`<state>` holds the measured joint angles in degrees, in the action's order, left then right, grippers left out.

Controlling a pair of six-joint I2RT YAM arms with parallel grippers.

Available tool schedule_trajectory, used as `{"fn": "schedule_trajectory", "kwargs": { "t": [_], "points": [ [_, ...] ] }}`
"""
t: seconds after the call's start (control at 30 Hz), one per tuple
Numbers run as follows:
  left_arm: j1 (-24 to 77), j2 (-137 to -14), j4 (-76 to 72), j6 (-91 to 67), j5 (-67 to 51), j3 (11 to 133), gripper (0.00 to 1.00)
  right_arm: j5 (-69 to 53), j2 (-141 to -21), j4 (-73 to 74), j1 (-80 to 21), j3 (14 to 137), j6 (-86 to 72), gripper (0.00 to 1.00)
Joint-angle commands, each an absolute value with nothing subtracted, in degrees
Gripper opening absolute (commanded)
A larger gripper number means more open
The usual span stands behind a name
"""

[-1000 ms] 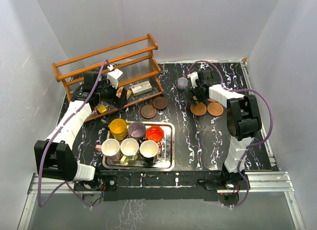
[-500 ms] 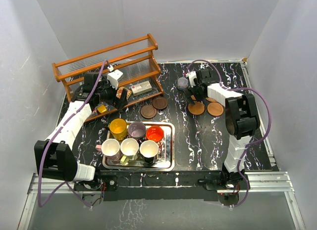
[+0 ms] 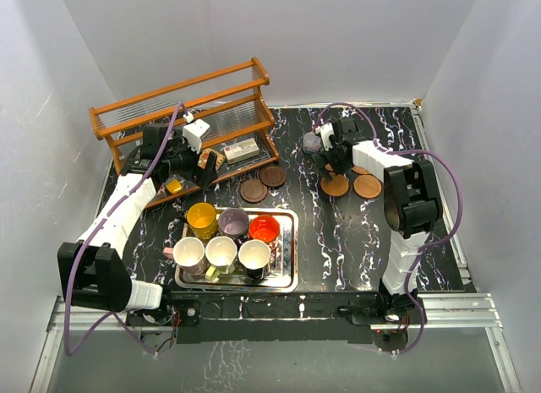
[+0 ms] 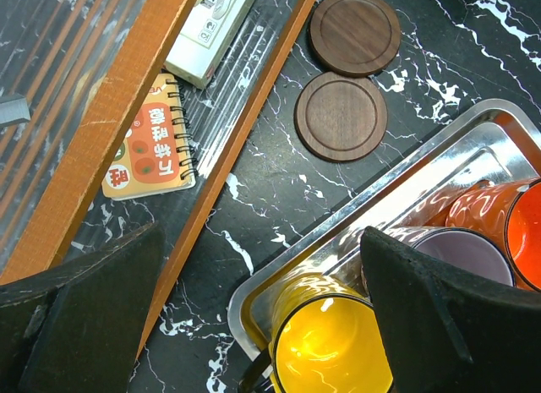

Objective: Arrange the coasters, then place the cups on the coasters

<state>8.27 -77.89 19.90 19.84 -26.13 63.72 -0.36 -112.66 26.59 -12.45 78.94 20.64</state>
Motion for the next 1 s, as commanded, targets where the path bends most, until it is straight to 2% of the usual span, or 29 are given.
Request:
{"fn": "schedule_trajectory", "kwargs": {
  "t": [0.0, 0.5, 0.97],
  "points": [
    [8.4, -75.4, 20.2, 20.7, -27.6, 63.4, 0.99, -1.1, -108.8, 30.9, -13.0, 83.0, 20.5, 0.88],
    [8.4, -75.4, 19.8, 20.5, -27.2, 63.4, 0.99, -16.3, -108.4, 26.6, -20.1, 89.1, 18.1, 0.86],
    [8.3, -75.6, 20.0, 20.9, -27.0, 63.2, 0.99, -10.2, -119.9, 15.1, -27.6, 92.0, 13.7, 0.82]
  ]
}}
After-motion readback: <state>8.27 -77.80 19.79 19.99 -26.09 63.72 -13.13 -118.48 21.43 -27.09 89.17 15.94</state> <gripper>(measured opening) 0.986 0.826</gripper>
